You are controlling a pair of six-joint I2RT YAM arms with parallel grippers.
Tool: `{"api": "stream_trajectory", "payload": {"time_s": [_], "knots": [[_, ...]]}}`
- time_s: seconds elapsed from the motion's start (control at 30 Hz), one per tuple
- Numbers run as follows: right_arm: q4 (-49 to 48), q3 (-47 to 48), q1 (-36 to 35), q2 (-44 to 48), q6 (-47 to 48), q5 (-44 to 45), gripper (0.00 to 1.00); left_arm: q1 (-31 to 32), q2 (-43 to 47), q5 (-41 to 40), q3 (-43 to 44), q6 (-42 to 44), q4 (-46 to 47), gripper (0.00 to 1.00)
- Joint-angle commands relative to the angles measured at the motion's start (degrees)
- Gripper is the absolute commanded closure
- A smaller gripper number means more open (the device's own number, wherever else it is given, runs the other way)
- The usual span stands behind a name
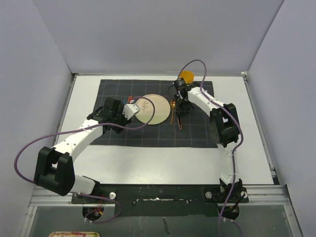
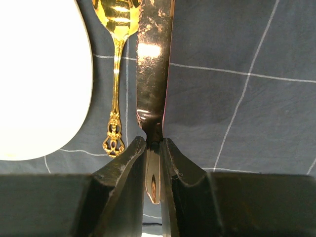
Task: Set the dinner table for one person
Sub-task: Adjust the knife on the napkin.
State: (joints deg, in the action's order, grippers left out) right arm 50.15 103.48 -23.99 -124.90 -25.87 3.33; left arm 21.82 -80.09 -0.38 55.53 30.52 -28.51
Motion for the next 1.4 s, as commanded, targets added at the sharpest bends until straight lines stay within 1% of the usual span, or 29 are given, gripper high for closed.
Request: {"api": "stream_trajectory", "payload": {"time_s": [0.0, 0.47, 0.77, 1.1, 1.37], "knots": [[0.0, 3.1, 0.4, -0.6, -1.6, -0.6, 1.0, 0.3, -0.1, 0.4, 0.0, 0.3, 1.9, 0.51], [-0.2, 2.5, 0.8, -0.6, -1.6, -2.7, 1.0, 0.3, -1.1, 0.4, 1.0, 0.5, 1.7, 0.51], [-1.9, -1.3, 0.7, 2.3, -1.1, -4.4, 1.0, 0.3, -1.2, 0.6, 1.8, 0.7, 1.4, 0.51], [-3.1, -4.0, -0.1, 5.2, -0.9, -4.3, 1.0, 0.3, -0.7, 0.5, 2.4, 0.6, 0.7, 0.51], [-3.2, -3.4, -0.2, 4.7, -1.0, -3.9, 1.0, 0.4, 0.3, 0.4, 2.0, 0.6, 0.0, 0.51]]}}
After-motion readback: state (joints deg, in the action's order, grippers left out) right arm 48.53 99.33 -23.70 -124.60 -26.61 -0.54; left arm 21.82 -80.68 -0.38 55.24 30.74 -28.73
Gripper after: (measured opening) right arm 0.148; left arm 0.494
